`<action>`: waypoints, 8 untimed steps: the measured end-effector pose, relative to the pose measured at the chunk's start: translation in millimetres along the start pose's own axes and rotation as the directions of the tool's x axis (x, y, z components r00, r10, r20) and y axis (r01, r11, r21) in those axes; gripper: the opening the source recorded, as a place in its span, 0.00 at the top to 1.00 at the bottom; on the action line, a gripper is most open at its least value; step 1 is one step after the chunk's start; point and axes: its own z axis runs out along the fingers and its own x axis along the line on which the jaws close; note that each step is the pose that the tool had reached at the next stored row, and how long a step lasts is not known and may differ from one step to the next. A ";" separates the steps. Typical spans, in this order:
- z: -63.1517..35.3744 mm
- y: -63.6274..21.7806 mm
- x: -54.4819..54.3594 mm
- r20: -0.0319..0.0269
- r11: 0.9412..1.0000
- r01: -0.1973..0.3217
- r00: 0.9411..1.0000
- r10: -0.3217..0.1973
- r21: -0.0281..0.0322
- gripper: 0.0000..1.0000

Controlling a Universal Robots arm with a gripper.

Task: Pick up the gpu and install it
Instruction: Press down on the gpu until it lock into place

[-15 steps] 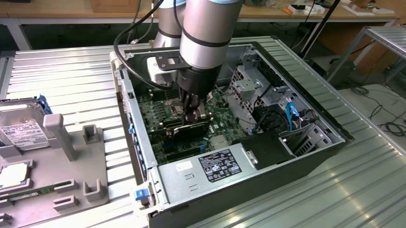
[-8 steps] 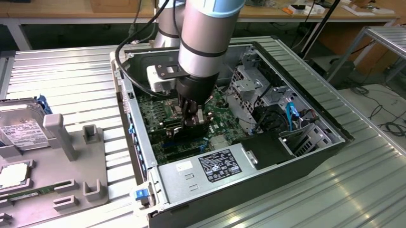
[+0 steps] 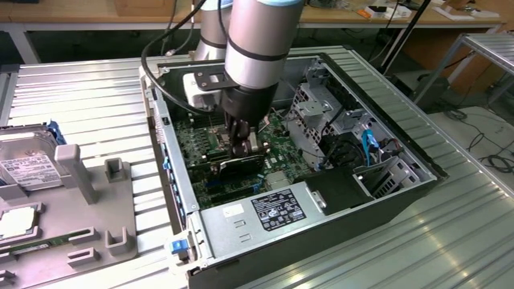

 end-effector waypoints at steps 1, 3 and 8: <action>-3.8 0.7 -0.1 0.000 1.000 0.000 1.000 0.000 -0.001 0.89; -14.5 2.7 -0.4 0.001 1.000 0.000 1.000 0.000 -0.007 0.89; -23.8 20.8 -0.2 0.002 1.000 -0.001 1.000 0.001 -0.029 0.89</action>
